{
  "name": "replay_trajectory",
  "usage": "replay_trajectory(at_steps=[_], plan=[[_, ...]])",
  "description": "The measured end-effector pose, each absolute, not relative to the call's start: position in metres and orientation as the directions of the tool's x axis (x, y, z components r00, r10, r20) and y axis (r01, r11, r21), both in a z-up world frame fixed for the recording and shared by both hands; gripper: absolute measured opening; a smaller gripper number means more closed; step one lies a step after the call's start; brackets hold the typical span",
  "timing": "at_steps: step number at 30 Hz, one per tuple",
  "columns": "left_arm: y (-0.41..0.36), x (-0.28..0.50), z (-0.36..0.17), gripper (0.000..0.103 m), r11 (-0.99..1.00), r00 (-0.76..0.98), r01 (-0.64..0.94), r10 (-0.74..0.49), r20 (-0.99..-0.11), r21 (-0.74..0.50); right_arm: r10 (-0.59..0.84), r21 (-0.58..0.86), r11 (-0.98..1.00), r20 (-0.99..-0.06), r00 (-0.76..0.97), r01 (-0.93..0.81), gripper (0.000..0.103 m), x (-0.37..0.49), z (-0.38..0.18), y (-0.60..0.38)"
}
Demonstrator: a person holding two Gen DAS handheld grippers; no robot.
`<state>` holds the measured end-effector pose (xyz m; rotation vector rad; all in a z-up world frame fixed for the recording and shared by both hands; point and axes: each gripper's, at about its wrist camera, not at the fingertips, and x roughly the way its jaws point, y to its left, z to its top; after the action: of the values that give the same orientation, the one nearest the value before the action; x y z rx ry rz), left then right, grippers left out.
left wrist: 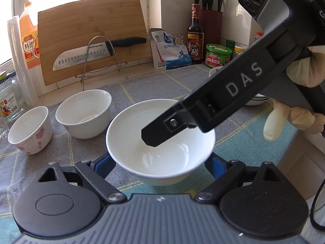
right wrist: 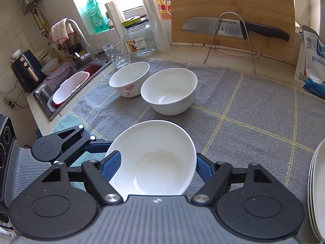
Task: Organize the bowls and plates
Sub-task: 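Lift the white bowl with the right gripper and carry it toward the plates, then lower the white bowl onto the towel beside the plates and open the right gripper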
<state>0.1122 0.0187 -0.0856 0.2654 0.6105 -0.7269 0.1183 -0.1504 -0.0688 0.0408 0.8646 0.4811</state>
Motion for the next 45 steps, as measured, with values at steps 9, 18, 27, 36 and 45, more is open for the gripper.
replay_trajectory(at_steps=[9, 18, 27, 36, 45], plan=[[0.004, 0.117, -0.090, 0.093, 0.713, 0.567, 0.701, -0.547, -0.615, 0.013, 0.412, 0.229, 0.900, -0.729, 0.547, -0.372, 0.083, 0.117, -0.074, -0.168], [-0.003, 0.123, -0.095, 0.093, 0.710, 0.558, 0.705, -0.543, -0.628, 0.013, 0.404, 0.228, 0.903, -0.740, 0.538, -0.364, 0.083, 0.122, -0.080, -0.175], [-0.005, 0.127, -0.100, 0.093, 0.703, 0.541, 0.711, -0.549, -0.637, -0.001, 0.394, 0.227, 0.908, -0.750, 0.532, -0.353, 0.083, 0.126, -0.087, -0.179], [-0.001, 0.125, -0.101, 0.097, 0.698, 0.527, 0.715, -0.567, -0.633, -0.029, 0.382, 0.209, 0.916, -0.713, 0.587, -0.343, 0.103, 0.126, -0.081, -0.183], [0.013, 0.115, -0.092, 0.097, 0.711, 0.536, 0.703, -0.551, -0.639, -0.022, 0.345, 0.158, 0.928, -0.706, 0.619, -0.336, 0.103, 0.130, -0.073, -0.185]])
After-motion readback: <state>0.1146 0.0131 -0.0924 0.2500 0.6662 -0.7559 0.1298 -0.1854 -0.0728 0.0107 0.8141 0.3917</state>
